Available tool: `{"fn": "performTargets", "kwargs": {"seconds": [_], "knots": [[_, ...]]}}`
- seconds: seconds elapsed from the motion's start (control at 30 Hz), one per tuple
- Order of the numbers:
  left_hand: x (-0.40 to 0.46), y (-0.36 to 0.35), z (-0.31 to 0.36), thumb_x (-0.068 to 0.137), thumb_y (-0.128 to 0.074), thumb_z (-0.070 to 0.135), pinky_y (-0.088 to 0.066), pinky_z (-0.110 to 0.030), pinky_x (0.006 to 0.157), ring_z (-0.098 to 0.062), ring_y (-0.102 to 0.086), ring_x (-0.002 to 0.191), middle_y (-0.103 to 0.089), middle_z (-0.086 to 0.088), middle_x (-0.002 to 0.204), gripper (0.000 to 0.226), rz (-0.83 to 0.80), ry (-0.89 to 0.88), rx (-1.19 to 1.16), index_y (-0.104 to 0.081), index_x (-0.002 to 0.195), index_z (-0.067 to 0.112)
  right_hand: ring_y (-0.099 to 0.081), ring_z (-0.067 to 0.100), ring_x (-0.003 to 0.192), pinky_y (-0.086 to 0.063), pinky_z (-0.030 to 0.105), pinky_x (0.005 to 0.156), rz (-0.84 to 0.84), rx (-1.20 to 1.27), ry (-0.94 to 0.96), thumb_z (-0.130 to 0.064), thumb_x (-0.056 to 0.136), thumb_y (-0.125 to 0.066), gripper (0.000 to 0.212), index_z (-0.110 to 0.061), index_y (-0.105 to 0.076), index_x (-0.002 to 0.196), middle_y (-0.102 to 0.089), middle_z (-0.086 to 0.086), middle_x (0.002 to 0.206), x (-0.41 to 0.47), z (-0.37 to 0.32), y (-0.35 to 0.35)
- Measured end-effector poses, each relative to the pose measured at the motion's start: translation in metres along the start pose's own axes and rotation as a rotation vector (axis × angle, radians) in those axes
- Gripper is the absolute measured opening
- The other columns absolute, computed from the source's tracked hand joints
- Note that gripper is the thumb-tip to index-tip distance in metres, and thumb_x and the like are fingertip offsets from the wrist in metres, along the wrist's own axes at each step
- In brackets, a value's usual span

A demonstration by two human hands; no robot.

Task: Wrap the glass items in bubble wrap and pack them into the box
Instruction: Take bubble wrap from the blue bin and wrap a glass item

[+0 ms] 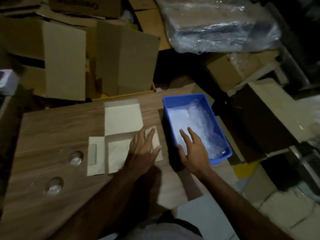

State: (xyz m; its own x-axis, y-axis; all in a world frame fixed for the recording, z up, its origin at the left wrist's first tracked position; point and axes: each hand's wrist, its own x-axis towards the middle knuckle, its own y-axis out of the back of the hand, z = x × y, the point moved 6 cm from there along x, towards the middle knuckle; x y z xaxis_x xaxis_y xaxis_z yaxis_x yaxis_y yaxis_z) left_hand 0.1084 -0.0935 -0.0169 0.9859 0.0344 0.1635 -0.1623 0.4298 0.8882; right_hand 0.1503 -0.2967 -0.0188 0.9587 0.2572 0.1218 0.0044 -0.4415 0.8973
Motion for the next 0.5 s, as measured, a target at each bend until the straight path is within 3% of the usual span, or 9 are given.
{"fn": "performTargets", "kwargs": {"seconds": [0.17, 0.23, 0.33, 0.4, 0.5], "knots": [[0.043, -0.051, 0.056, 0.097, -0.045, 0.051, -0.040, -0.048, 0.112, -0.040, -0.042, 0.141, -0.041, -0.026, 0.154, 0.065, -0.037, -0.010, -0.061, -0.051, 0.145, 0.009, -0.046, 0.037, 0.137, -0.042, 0.045, 0.109, -0.103, -0.061, -0.067, -0.042, 0.095, -0.058, 0.061, -0.018, -0.047, 0.150, -0.040, 0.018, 0.157, -0.001, 0.076, 0.005], [0.057, -0.068, 0.070, 0.095, -0.052, 0.049, -0.040, -0.046, 0.111, -0.041, -0.045, 0.139, -0.038, -0.028, 0.155, 0.063, -0.039, -0.017, -0.048, -0.054, 0.144, 0.008, -0.041, 0.037, 0.141, -0.037, 0.044, 0.113, -0.214, -0.074, -0.086, -0.045, 0.094, -0.059, 0.066, -0.019, -0.043, 0.153, -0.037, 0.019, 0.159, 0.006, 0.091, 0.002], [0.072, -0.094, 0.073, 0.092, -0.055, 0.035, -0.040, -0.057, 0.112, -0.048, -0.042, 0.139, -0.035, -0.032, 0.155, 0.061, -0.070, 0.032, 0.056, -0.052, 0.144, 0.003, -0.034, 0.035, 0.145, -0.034, 0.042, 0.116, -0.420, -0.151, -0.079, -0.050, 0.090, -0.064, 0.081, -0.024, -0.030, 0.158, -0.029, 0.017, 0.162, 0.021, 0.100, -0.008], [0.078, -0.105, 0.070, 0.086, -0.059, 0.019, -0.033, -0.062, 0.114, -0.051, -0.035, 0.143, -0.029, -0.033, 0.157, 0.065, -0.108, 0.091, 0.120, -0.047, 0.146, 0.000, -0.037, 0.037, 0.140, -0.041, 0.044, 0.111, -0.517, -0.247, -0.084, -0.050, 0.086, -0.069, 0.087, -0.025, -0.026, 0.158, -0.031, 0.016, 0.158, 0.031, 0.102, -0.015], [0.081, -0.109, 0.066, 0.075, -0.066, 0.004, -0.024, -0.057, 0.118, -0.049, -0.030, 0.146, -0.023, -0.031, 0.160, 0.079, -0.146, 0.143, 0.189, -0.042, 0.149, -0.001, -0.047, 0.036, 0.127, -0.049, 0.045, 0.097, -0.600, -0.354, -0.078, -0.034, 0.088, -0.068, 0.073, -0.023, -0.033, 0.151, -0.041, 0.015, 0.142, 0.044, 0.109, -0.025]]}}
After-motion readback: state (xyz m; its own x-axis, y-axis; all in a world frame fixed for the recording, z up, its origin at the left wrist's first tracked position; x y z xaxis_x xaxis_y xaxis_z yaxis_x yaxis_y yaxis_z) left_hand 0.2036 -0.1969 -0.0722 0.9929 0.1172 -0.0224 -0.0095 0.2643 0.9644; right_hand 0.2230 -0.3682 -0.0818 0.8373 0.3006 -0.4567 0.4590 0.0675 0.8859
